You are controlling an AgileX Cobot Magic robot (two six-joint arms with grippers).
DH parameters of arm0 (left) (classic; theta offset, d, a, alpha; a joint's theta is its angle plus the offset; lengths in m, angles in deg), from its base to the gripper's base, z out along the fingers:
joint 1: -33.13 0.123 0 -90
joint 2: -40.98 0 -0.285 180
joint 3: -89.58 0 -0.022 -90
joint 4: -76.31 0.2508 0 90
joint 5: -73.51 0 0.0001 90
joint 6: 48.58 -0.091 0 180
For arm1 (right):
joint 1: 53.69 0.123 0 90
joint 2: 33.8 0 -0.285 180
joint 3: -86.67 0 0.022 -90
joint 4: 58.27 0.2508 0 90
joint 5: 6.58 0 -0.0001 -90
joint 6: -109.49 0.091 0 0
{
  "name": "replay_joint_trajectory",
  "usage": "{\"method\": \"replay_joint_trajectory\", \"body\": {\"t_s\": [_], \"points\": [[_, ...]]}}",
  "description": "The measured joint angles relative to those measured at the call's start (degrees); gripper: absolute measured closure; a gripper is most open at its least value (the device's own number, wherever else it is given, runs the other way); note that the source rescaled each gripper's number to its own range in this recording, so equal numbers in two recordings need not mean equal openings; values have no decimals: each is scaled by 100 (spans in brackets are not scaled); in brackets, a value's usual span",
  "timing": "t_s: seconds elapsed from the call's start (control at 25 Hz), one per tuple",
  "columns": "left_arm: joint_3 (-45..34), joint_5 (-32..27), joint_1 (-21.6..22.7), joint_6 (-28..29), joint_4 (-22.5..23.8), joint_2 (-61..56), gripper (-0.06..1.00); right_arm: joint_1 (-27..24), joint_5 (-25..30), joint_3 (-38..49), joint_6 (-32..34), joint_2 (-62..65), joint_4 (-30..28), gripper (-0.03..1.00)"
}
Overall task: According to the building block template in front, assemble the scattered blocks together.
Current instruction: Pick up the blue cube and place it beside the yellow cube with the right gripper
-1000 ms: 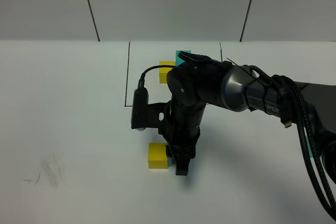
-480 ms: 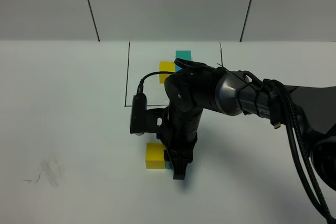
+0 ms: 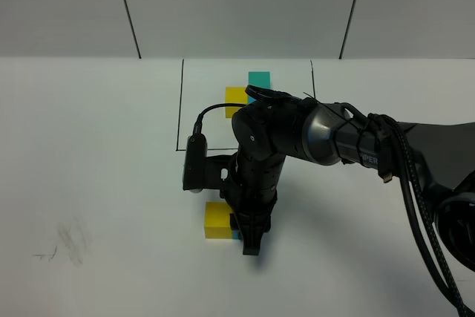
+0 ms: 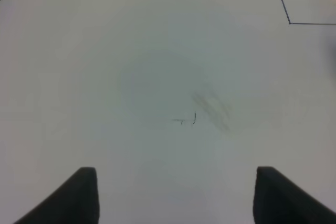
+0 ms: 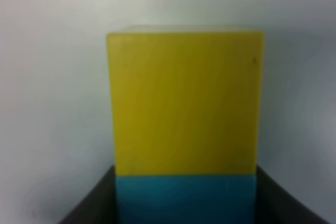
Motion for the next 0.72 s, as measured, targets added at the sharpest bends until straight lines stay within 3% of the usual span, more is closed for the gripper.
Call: {"method": "replay_joint_trajectory", "body": {"t_s": [0.2,0.4,0.48,0.56,0.72], "points": [[0,0,0,0,0,0,53,0,-6,0,59,0,0,91],[0,0,0,0,0,0,53,0,-59,0,139,0,7,45],[0,0,0,0,0,0,53,0,-59,0,230,25,-7,32],[0,0,0,0,0,0,53,0,-48,0,376,112,-64,26],[0,0,0,0,0,0,53,-50,177,0,1052,428,-266,23]]}}
